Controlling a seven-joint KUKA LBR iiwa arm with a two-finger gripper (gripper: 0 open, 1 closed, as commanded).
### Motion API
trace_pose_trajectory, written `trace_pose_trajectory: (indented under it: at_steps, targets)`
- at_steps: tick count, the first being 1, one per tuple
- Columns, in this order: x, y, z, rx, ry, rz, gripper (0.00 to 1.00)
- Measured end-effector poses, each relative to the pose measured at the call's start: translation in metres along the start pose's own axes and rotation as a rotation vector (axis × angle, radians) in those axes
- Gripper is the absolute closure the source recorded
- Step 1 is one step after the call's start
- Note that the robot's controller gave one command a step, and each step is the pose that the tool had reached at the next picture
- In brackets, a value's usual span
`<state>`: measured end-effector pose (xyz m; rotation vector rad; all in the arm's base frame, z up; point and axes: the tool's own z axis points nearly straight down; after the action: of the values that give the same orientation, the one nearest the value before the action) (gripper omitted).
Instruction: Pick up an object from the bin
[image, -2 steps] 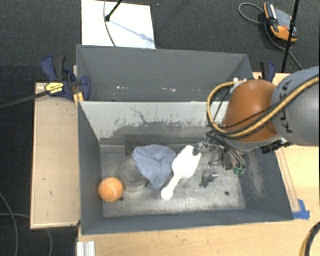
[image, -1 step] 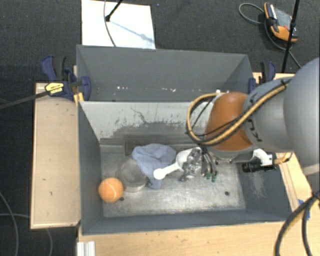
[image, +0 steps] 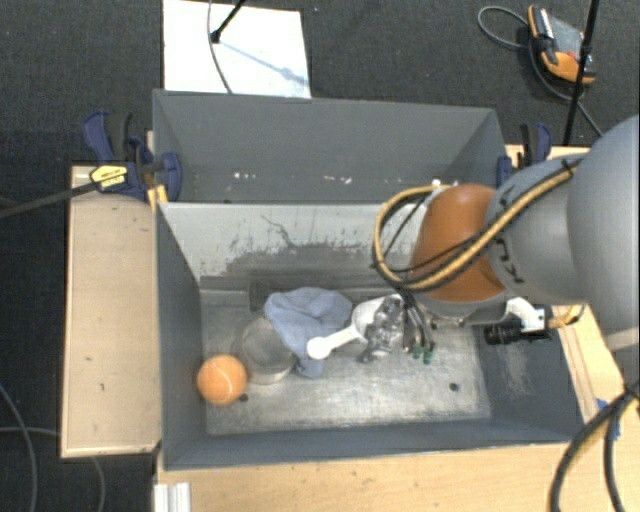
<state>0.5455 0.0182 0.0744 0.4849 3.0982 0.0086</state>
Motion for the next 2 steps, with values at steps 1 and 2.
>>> trace_pose_trajectory:
  at_steps: [1, 2]
  targets:
    - [-0.012, -0.008, -0.049, 0.006, 0.006, 0.037, 1.0]
    - [-0.017, -0.006, -0.087, 0.004, -0.003, 0.049, 1.0]
